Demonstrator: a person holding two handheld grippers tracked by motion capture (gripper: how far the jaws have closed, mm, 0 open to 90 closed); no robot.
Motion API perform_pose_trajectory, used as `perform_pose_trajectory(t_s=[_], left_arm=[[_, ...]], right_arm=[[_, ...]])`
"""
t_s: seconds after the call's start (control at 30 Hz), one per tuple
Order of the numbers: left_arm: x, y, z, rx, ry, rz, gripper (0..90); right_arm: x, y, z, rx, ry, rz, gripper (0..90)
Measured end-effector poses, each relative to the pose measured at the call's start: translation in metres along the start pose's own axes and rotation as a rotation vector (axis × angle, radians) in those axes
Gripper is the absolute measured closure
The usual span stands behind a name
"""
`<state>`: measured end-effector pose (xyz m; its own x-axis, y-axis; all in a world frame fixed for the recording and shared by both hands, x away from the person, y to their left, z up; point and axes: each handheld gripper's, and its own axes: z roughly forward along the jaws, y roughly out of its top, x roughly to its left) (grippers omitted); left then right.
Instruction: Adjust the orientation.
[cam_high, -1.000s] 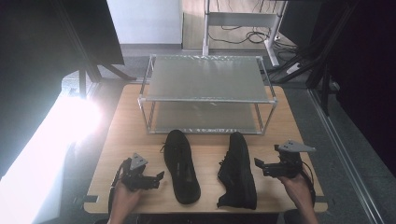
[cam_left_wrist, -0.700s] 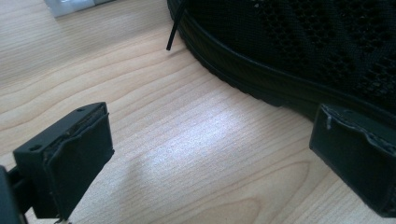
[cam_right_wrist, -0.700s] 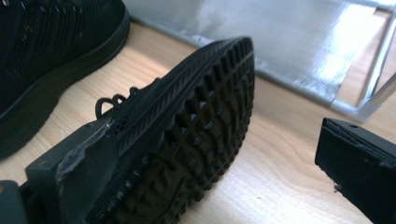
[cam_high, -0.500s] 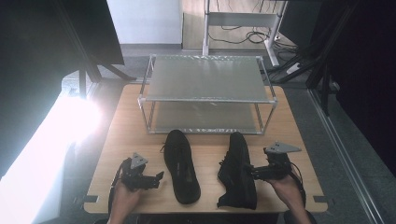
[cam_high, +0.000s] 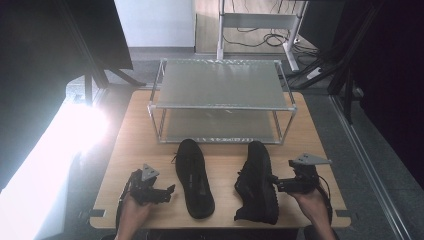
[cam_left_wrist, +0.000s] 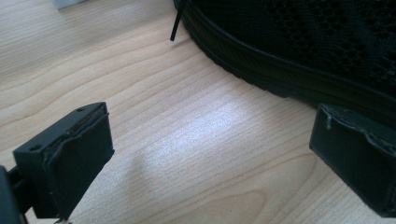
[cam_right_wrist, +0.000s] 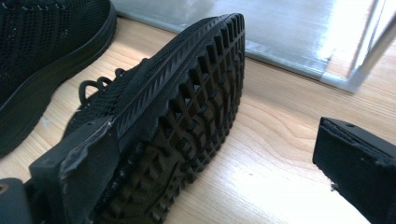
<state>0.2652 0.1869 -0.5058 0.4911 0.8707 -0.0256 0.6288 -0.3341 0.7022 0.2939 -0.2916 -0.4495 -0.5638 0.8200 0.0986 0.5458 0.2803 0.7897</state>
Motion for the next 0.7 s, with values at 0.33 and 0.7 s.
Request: perform_pose_trajectory(t_s=[0.33, 0.7], left_arm=[[-0.002, 0.000, 0.002, 0.013, 0.003, 0.008, 0.0], [-0.003, 0.001, 0.004, 0.020, -0.002, 0.013, 0.0]], right_arm=[[-0.020, -0.013, -0.021, -0.012, -0.092, 0.039, 2.0], [-0.045, -0.033, -0.030, 0.016, -0.154, 0.084, 4.9]])
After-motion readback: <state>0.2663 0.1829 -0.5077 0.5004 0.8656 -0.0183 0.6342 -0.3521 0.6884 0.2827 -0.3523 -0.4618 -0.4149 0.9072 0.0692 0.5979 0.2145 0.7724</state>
